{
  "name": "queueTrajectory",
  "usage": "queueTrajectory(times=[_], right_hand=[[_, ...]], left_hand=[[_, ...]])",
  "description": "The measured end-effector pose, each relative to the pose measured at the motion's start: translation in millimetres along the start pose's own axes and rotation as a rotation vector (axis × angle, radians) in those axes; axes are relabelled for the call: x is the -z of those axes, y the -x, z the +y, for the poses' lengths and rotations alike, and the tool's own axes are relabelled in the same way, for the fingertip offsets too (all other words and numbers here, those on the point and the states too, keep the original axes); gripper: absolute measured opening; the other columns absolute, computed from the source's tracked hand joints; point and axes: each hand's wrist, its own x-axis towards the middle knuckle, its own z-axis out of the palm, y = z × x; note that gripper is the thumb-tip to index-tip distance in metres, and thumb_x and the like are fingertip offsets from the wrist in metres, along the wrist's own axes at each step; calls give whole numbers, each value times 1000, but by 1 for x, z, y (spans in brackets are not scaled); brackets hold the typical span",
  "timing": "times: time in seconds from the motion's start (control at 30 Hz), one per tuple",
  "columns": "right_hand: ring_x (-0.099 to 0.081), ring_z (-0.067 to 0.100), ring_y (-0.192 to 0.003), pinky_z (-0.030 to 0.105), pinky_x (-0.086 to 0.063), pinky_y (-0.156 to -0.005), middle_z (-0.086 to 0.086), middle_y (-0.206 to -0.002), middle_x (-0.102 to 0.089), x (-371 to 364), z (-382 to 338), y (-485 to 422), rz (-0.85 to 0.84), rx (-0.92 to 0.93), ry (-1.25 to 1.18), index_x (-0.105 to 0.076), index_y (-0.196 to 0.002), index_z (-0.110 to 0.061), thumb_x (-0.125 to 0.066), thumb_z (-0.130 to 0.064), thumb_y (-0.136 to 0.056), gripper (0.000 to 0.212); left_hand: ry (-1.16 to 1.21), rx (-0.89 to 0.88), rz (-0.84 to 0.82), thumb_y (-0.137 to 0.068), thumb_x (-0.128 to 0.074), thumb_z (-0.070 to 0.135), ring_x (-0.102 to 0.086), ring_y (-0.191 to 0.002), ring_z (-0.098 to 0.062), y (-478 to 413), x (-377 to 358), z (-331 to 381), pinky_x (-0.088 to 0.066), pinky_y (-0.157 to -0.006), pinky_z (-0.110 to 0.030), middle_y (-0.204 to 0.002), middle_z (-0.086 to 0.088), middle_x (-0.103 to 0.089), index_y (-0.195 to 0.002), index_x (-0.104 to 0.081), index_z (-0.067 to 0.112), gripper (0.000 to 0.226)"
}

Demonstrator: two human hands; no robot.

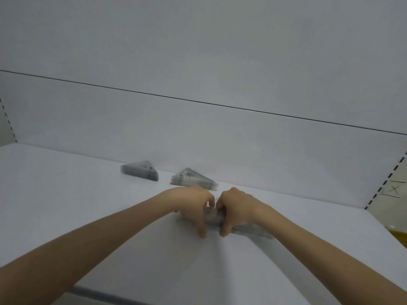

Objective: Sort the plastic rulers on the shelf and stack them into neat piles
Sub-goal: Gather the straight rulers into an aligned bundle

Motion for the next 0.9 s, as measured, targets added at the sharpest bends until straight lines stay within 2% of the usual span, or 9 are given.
queueTrajectory(times=[0.1,0.2,0.27,0.33,0.43,0.53,0.67,0.77,0.9], right_hand=[[-56,16,-77,27,-42,-60,-5,-78,-60,2,1,3,-13,-3,23,-60,-78,-29,-83,-38,-60,30],[-58,15,-81,29,-49,-67,-5,-89,-65,6,12,10,-59,-15,6,-65,-90,-25,-84,-43,-59,40],[-61,16,-85,30,-52,-72,-4,-94,-68,8,24,18,-81,-32,27,-68,-95,-22,-84,-43,-58,46],[-61,17,-82,28,-51,-66,-3,-90,-68,8,33,27,-83,-51,67,-69,-94,-20,-83,-42,-57,45],[-51,19,-65,25,-36,-49,-2,-68,-55,1,37,33,-45,-51,114,-65,-82,-13,-81,-34,-59,35],[-46,21,-61,27,-31,-48,0,-56,-45,-2,37,29,-11,-23,156,-62,-70,-9,-80,-28,-58,29],[-45,20,-59,27,-32,-49,3,-55,-47,-1,38,26,-22,4,172,-62,-69,-6,-79,-27,-57,30],[-50,18,-65,27,-38,-54,3,-65,-60,1,42,28,-18,16,137,-66,-76,-11,-79,-32,-59,30],[-50,15,-60,24,-35,-48,-4,-61,-52,0,53,43,-31,-45,142,-59,-71,-17,-78,-36,-59,30]], left_hand=[[-122,-10,25,-65,-82,31,-56,-82,-17,-9,-3,4,-52,-73,-31,-92,4,-58,-109,-62,20,50],[-111,15,-5,-65,-82,22,-59,-84,-23,-14,-2,1,-56,-71,-37,-98,-2,-57,-104,-63,16,44],[-56,32,-35,-65,-81,15,-55,-73,-22,-14,0,0,-58,-62,-40,-93,-1,-48,-99,-59,14,41],[-31,37,-46,-66,-80,10,-51,-67,-22,-14,1,-1,-58,-56,-39,-84,2,-40,-86,-54,14,33],[-85,3,-39,-66,-80,9,-60,-72,-35,-13,1,0,-56,-50,-39,-77,-2,-40,-70,-48,11,33],[-141,-22,-34,-63,-81,11,-66,-78,-45,-17,2,-1,-52,-47,-38,-69,-5,-42,-71,-53,2,30],[-149,-57,-42,-62,-82,13,-65,-72,-45,-18,4,-5,-54,-48,-40,-61,-6,-40,-63,-46,3,37],[-141,-47,-40,-63,-82,14,-66,-67,-42,-14,5,-5,-56,-48,-40,-64,-8,-44,-66,-49,2,35],[-139,-37,-42,-65,-82,14,-59,-50,-29,-15,6,-6,-55,-46,-36,-60,-9,-47,-69,-53,-1,32]])
